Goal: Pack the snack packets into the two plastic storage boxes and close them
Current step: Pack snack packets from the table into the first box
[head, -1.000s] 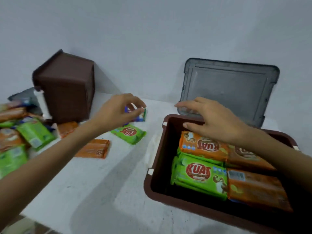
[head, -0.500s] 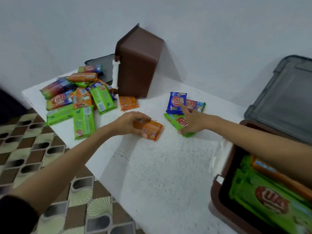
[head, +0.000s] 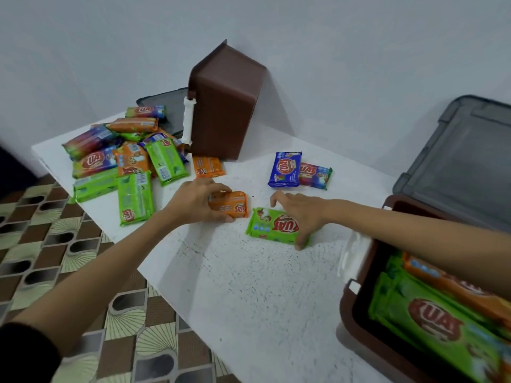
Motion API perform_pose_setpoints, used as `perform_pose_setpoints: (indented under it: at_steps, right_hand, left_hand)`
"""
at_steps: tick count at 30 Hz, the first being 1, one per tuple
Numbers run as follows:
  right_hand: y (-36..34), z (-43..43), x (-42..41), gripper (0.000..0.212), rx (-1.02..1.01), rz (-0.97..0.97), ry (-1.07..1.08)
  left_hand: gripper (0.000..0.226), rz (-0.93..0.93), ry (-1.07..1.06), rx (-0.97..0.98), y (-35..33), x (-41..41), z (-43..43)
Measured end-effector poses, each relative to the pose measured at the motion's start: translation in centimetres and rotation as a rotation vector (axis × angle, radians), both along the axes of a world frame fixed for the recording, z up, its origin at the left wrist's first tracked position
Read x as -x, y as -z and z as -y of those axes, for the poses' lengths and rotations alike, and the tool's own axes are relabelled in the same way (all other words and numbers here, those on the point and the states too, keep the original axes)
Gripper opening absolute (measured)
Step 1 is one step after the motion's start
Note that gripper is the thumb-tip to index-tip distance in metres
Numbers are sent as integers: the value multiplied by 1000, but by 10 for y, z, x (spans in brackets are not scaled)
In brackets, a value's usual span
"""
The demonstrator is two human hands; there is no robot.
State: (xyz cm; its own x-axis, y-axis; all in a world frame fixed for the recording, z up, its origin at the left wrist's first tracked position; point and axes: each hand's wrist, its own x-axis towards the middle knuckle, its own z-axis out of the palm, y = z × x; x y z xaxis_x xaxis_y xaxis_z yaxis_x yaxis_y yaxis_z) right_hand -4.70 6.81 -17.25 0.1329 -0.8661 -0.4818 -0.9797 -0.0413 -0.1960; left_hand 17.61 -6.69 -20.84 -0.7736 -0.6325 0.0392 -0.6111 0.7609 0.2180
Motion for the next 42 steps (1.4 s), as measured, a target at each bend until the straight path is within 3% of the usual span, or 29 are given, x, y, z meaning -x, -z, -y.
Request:
perform_pose_setpoints:
  at_steps: [6,16,19,25,29,33,42]
  right_hand:
    - [1,3,-8,77,127,71,-96]
    - [-1,2,-8,73,149,-22,-173]
    - [-9,4,0,73,249,17,-98]
    - [-61,-24,19,76,674,240,263]
    - [-103,-79,31,78,781,141,354]
    - [-128,-151,41,74,765,74,447]
    - [-114,-301,48,75,486,-1,610]
  left_hand:
    - [67,9,24,-159,0,-3,-2]
    - [61,14,-11,-58,-5,-8,-9]
    - [66,-35,-27,-71,-12,-7,-14]
    - [79,-128,80,-26,-64,16,-25]
    - [69,-251,234,-17,-108,48,-49]
    - [63,-294,452,27,-143,85,-90]
    - [65,-208,922,-14,-128,148,-195]
